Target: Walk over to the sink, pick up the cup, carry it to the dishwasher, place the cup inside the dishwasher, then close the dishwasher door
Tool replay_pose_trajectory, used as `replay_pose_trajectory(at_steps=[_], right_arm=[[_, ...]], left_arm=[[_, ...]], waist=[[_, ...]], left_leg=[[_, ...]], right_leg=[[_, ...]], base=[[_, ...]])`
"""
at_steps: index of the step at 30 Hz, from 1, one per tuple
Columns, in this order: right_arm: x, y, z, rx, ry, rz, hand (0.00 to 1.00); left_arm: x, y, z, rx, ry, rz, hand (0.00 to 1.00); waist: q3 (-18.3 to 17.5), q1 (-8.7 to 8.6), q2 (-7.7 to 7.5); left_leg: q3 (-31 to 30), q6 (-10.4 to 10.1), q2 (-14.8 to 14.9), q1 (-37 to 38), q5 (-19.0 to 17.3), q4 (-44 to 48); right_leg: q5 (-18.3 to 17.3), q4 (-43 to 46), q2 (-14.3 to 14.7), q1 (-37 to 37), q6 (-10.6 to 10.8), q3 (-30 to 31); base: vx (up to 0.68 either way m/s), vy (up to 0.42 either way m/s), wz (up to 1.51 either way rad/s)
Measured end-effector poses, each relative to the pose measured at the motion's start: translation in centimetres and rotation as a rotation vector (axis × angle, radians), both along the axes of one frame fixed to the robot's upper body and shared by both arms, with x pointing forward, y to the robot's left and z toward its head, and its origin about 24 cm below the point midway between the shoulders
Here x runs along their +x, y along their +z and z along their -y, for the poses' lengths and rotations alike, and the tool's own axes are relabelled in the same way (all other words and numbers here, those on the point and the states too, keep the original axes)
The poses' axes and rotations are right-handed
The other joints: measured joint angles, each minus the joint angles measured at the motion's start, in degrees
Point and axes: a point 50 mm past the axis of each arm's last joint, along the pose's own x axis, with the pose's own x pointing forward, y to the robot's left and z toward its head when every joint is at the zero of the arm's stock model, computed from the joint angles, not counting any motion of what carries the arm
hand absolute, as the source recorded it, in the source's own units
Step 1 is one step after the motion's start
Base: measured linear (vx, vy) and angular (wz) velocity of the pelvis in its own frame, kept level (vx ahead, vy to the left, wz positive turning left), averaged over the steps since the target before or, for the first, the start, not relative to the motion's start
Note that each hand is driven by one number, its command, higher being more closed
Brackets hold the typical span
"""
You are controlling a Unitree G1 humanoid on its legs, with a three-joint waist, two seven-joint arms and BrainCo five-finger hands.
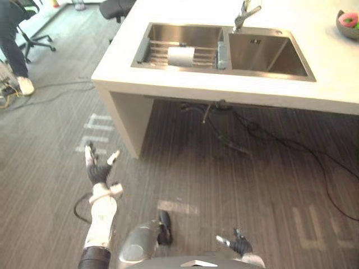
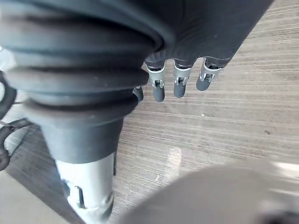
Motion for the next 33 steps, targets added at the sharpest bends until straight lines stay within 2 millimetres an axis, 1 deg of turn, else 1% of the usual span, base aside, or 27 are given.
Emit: replay_pose_trajectory(at_steps=[1, 2, 3, 4, 5, 7, 8, 9, 10, 11, 12, 14, 15, 16, 17, 18, 19, 21, 22, 23, 24, 26, 28, 29, 30, 31, 33], right_arm=[[-0.6, -0.1, 0.1, 0.01, -0.055, -0.003, 0.0], [-0.9, -0.1, 0.1, 0.014, -0.071, -0.004, 0.0], [-1.1, 0.0, 0.3, 0.009, -0.085, 0.01, 0.0], [-1.4, 0.1, 0.5, 0.004, -0.101, 0.021, 0.0], [-1.6, 0.1, 0.5, 0.003, -0.106, 0.025, 0.0], [-2.1, 0.0, 0.1, 0.013, -0.128, 0.035, 0.0], [-2.1, 0.0, -0.1, 0.017, -0.129, 0.037, 0.0], [-2.5, -0.1, -0.3, 0.022, -0.148, 0.028, 0.0], [-2.9, -0.3, -0.6, 0.033, -0.162, 0.014, 0.0], [-3.3, -0.4, -0.7, 0.035, -0.169, 0.001, 0.0], [-4.1, -0.5, -0.8, 0.036, -0.165, -0.023, 0.0], [-5.1, -0.7, -1.6, 0.057, -0.163, -0.066, 0.0], [-5.4, -0.9, -2.1, 0.074, -0.152, -0.089, 0.0], [-6.0, -1.0, -2.5, 0.088, -0.136, -0.118, 0.0], [-6.3, -1.0, -2.2, 0.083, -0.137, -0.132, 0.0], [-6.1, -0.9, -1.3, 0.067, -0.105, -0.141, 0.0], [-5.8, -0.9, -1.0, 0.065, -0.094, -0.146, 0.0], [-5.6, -0.8, -0.2, 0.052, -0.076, -0.157, 0.0], [-5.7, -0.6, 0.3, 0.042, -0.078, -0.159, 0.0], [-5.7, -0.6, 0.6, 0.037, -0.081, -0.162, 0.0], [-5.7, -0.5, 0.8, 0.036, -0.084, -0.162, 0.0], [-5.3, -0.4, 1.5, 0.023, -0.098, -0.146, 0.0], [-5.2, -0.2, 2.2, 0.011, -0.115, -0.142, 0.0], [-5.2, -0.2, 2.4, 0.01, -0.117, -0.142, 0.0], [-5.5, -0.1, 2.7, 0.004, -0.122, -0.147, 0.0], [-5.7, -0.2, 2.7, 0.011, -0.12, -0.159, 0.0], [-5.7, -0.4, 2.0, 0.031, -0.12, -0.155, 0.0]], left_arm=[[-0.3, 3.2, -0.4, 0.017, 0.03, 0.141, 0.0], [-0.6, 4.5, -0.5, 0.036, 0.041, 0.2, 0.0], [-0.9, 6.1, -0.7, 0.075, 0.073, 0.274, 0.0], [-0.9, 6.8, -0.4, 0.114, 0.091, 0.306, 0.0], [-0.8, 7.3, 0.0, 0.146, 0.087, 0.325, 0.0], [-0.3, 8.3, 0.9, 0.225, 0.056, 0.368, 0.0], [-0.2, 8.6, 1.1, 0.241, 0.049, 0.381, 0.0], [0.1, 9.0, 1.7, 0.261, 0.013, 0.402, 0.0], [0.3, 9.3, 2.4, 0.27, -0.028, 0.416, 0.0], [0.4, 9.4, 2.8, 0.277, -0.051, 0.417, 0.0], [0.4, 9.3, 3.2, 0.293, -0.086, 0.413, 0.0], [0.4, 9.1, 3.6, 0.302, -0.121, 0.402, 0.0], [0.3, 8.8, 3.7, 0.304, -0.139, 0.388, 0.0], [0.1, 8.4, 3.9, 0.309, -0.161, 0.37, 0.0], [0.0, 8.1, 4.1, 0.295, -0.165, 0.356, 0.0], [-0.4, 7.3, 4.4, 0.279, -0.182, 0.324, 0.0], [-0.5, 7.0, 4.7, 0.277, -0.205, 0.309, 0.0], [-0.6, 7.2, 6.0, 0.274, -0.286, 0.317, 0.0], [-0.8, 7.5, 6.7, 0.255, -0.333, 0.335, 0.0], [-0.9, 7.6, 7.1, 0.253, -0.371, 0.343, 0.0], [-0.9, 7.7, 7.3, 0.256, -0.39, 0.343, 0.0], [-0.9, 7.5, 7.8, 0.281, -0.452, 0.336, 0.0], [-1.0, 7.6, 8.5, 0.293, -0.503, 0.339, 0.0], [-1.0, 7.6, 8.7, 0.298, -0.52, 0.342, 0.0], [-1.1, 7.6, 9.2, 0.303, -0.556, 0.345, 0.0], [-1.2, 7.5, 9.5, 0.316, -0.579, 0.341, 0.0], [-1.3, 7.5, 9.6, 0.341, -0.603, 0.339, 0.0]], waist=[[-0.01, -0.44, -0.36], [-0.02, -0.28, -0.57], [-0.01, -0.32, -0.12], [-0.12, -1.21, 0.46], [-0.4, -2.02, 1.08], [-0.56, -2.68, 0.53], [-0.5, -2.95, 0.4], [-0.53, -3.55, 0.29], [-0.48, -4.23, 0.34], [-0.46, -4.4, 0.41], [-0.5, -4.54, 0.4], [-1.19, -4.38, -0.64], [-1.5, -4.44, -0.76], [-2.78, -4.5, -1.88], [-3.2, -4.47, -1.14], [-3.93, -4.29, 0.5], [-4.12, -4.32, 0.88], [-4.24, -4.51, 2.35], [-4.49, -3.99, 3.12], [-4.84, -3.67, 3.0], [-4.91, -3.44, 2.91], [-4.96, -2.61, 2.94], [-5.28, -2.58, 3.45], [-5.42, -2.84, 3.67], [-6.22, -3.33, 4.96], [-6.76, -3.56, 5.42], [-7.33, -3.84, 4.63]], left_leg=[[-1.35, 0.26, -1.63, 3.0, -1.51, -1.29], [-1.42, -0.12, -2.23, 4.55, -1.55, -2.3], [-1.72, -0.03, -2.89, 8.46, -1.65, -5.11], [-3.33, -0.21, -2.83, 11.96, -1.76, -7.82], [-4.08, -0.5, -2.77, 14.79, -1.69, -9.61], [-5.27, -0.74, -2.68, 19.01, -2.14, -11.86], [-5.71, -0.95, -2.54, 19.84, -2.42, -12.24], [-6.95, -1.31, -2.08, 21.58, -2.75, -12.92], [-8.01, -2.3, -1.29, 22.88, -3.36, -13.31], [-8.22, -3.09, -0.78, 23.49, -3.85, -13.42], [-8.71, -4.49, -0.24, 24.72, -4.73, -13.62], [-9.03, -6.78, 0.08, 26.59, -6.12, -13.6], [-8.97, -8.76, 0.13, 27.89, -7.31, -13.28], [-8.6, -10.36, 0.09, 29.03, -9.01, -12.27], [-8.17, -10.36, 1.25, 29.18, -10.31, -10.75], [-6.38, -10.72, 3.34, 28.04, -11.66, -5.66], [-5.18, -10.67, 4.48, 26.15, -11.67, 0.55], [-3.83, -10.09, 8.37, 19.82, -9.85, 18.36], [-2.12, -9.06, 12.72, 15.24, -9.54, 29.33], [-0.85, -8.81, 16.26, 12.97, -10.83, 34.38], [-0.82, -9.1, 17.34, 12.04, -11.53, 34.83], [-1.68, -9.88, 18.86, 9.92, -12.91, 27.31], [-3.03, -10.58, 17.12, 9.96, -12.7, 15.8], [-3.97, -10.78, 16.34, 10.0, -11.78, 11.85], [-6.75, -10.73, 15.26, 9.86, -4.98, 3.18], [-8.72, -12.6, 14.99, 10.74, -5.73, 0.27], [-8.94, -13.23, 13.94, 12.28, -6.29, -3.53]], right_leg=[[8.02, 9.85, -2.36, -4.42, 0.95, -0.55], [7.82, 15.66, -3.39, -7.28, -0.02, -0.78], [4.87, 23.81, -4.18, -12.61, -3.77, -1.67], [1.4, 26.5, -3.87, -16.78, -6.75, -4.38], [-1.08, 25.83, -3.59, -19.22, -7.17, -6.25], [-5.95, 17.24, -2.73, -24.03, -6.97, -8.41], [-6.84, 12.96, -2.28, -25.01, -7.1, -8.9], [-7.41, 2.76, -1.25, -26.11, -7.05, -9.77], [-6.6, -8.32, 0.48, -26.01, -7.63, -9.5], [-5.54, -13.46, 1.61, -25.71, -7.84, -9.02], [-2.41, -20.38, 3.28, -25.47, -8.11, -7.62], [1.48, -23.54, 4.2, -25.45, -9.21, -7.13], [3.37, -24.12, 4.49, -24.93, -10.39, -8.03], [5.59, -24.97, 4.93, -23.39, -11.97, -8.71], [4.16, -24.32, 5.58, -22.97, -11.93, -9.26], [2.47, -24.33, 7.18, -21.43, -12.68, -9.86], [1.38, -25.1, 7.63, -19.89, -12.84, -9.96], [0.0, -28.02, 8.86, -15.42, -13.34, -10.87], [-0.51, -30.09, 10.01, -12.29, -13.75, -10.85], [-0.69, -32.12, 10.31, -9.47, -13.96, -10.59], [-0.69, -33.19, 10.22, -8.32, -13.95, -10.28], [-0.46, -35.83, 9.43, -5.3, -13.59, -8.0], [-0.4, -36.47, 8.36, -4.78, -12.78, -6.17], [-0.42, -36.72, 8.18, -4.74, -12.23, -5.63], [-0.69, -36.52, 8.81, -5.47, -11.33, -4.61], [-1.3, -35.56, 9.32, -6.15, -10.44, -3.1], [-2.17, -33.61, 8.76, -8.16, -9.47, -1.29]], base=[[0.41, 0.145, 0.07], [0.37, 0.146, -0.09], [0.36, 0.138, 0.04], [0.44, 0.151, 0.23], [0.44, 0.105, 0.41], [0.35, 0.033, 0.28], [0.38, -0.014, 0.29], [0.51, -0.03, 0.44], [0.45, -0.032, 0.49], [0.44, -0.037, 0.45], [0.41, -0.058, 0.33], [0.42, -0.098, 0.28], [0.46, -0.158, 0.28], [0.48, -0.174, 0.2], [0.47, -0.176, -0.08], [0.48, -0.164, -0.18], [0.56, -0.188, -0.1], [0.46, -0.149, 0.16], [0.42, -0.147, 0.04], [0.4, -0.153, -0.1], [0.34, -0.145, -0.27], [0.32, -0.063, -0.45], [0.18, 0.058, -0.47], [0.12, 0.122, -0.44], [0.11, 0.155, -0.43], [0.11, 0.162, -0.44], [0.07, 0.152, -0.42]])
